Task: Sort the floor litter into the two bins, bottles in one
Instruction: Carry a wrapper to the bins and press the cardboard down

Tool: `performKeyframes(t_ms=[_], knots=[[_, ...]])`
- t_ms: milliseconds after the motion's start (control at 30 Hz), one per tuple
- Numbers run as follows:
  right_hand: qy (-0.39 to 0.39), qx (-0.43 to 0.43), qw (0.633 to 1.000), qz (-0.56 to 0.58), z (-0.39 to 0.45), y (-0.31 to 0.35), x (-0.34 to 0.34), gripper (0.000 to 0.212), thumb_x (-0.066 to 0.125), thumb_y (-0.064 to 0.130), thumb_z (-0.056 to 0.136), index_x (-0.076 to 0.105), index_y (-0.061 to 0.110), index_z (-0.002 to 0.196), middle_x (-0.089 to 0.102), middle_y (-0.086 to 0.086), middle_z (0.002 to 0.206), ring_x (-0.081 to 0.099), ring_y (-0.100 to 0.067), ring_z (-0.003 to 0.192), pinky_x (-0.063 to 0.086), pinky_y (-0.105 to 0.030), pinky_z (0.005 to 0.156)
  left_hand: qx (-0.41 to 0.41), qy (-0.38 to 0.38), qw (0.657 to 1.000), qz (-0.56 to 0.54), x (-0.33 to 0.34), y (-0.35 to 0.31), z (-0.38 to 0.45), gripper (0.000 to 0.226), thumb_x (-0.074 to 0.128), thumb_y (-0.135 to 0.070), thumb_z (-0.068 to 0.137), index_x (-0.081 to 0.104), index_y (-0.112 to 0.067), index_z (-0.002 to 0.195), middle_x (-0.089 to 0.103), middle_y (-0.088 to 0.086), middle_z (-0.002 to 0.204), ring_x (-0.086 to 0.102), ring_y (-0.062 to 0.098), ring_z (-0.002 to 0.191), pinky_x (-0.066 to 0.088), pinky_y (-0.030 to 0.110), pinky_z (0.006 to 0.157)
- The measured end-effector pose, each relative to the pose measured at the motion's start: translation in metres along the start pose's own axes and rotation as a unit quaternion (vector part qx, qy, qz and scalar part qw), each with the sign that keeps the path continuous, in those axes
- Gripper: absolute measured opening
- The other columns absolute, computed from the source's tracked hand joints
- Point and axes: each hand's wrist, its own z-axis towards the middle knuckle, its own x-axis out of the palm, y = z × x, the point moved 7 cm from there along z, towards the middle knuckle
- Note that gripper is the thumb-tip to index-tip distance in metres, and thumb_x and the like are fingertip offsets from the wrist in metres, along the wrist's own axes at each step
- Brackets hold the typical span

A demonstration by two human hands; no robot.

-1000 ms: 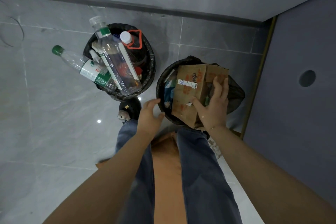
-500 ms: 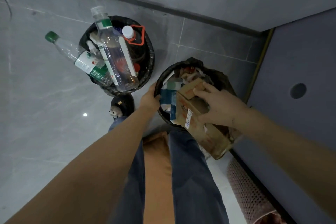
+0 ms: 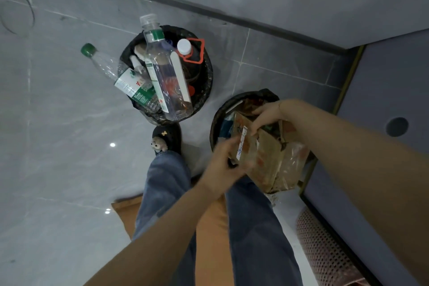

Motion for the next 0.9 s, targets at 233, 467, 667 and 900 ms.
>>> performKeyframes(t_ms=[233,467,667,900], knots=[[0.007,-0.003,0.994,0.113,0.006,-0.017,0.014,0.089,0.072,0.047,0.076,0.026,0.026,0.15,0.019,-0.004,0.157,0.023,-0.026,0.142,0.029,-0.041,0.112,-0.001,0.035,0.992,0.12,0.064,0.007,-0.002,0.107,0.073,-0.048,0.076,-0.003,-0.037,0.151,-0.002,-0.01,0.159,0.004,0.019,0.145,0.022,0.039,0.118],[-0.071,-0.063,0.918,0.384,-0.027,-0.063,0.025,0.055,0.044,0.064,0.088,0.057,0.03,0.128,0.051,0.005,0.136,0.054,-0.018,0.115,0.039,-0.036,0.106,0.031,0.049,0.985,0.164,0.053,0.024,-0.002,0.098,0.065,-0.052,0.082,-0.008,-0.046,0.148,0.002,-0.012,0.161,0.006,0.012,0.148,0.025,0.043,0.118],[-0.383,-0.169,0.738,0.529,-0.108,-0.11,0.061,0.051,0.058,0.049,0.083,0.054,0.032,0.131,0.051,0.007,0.136,0.052,-0.001,0.116,0.04,-0.026,0.104,0.001,0.07,0.992,0.104,0.045,0.014,0.012,0.102,0.069,-0.049,0.075,0.003,-0.035,0.153,0.013,-0.009,0.16,0.02,0.01,0.145,0.03,0.041,0.116],[-0.502,-0.195,0.823,0.181,-0.097,-0.078,0.102,0.066,0.063,0.04,0.088,0.036,0.02,0.145,0.028,0.006,0.154,0.019,-0.016,0.142,0.019,-0.031,0.115,-0.036,0.089,0.988,0.117,0.037,0.011,0.024,0.099,0.074,-0.033,0.08,0.006,-0.035,0.152,0.017,-0.007,0.159,0.02,0.012,0.144,0.02,0.036,0.119]])
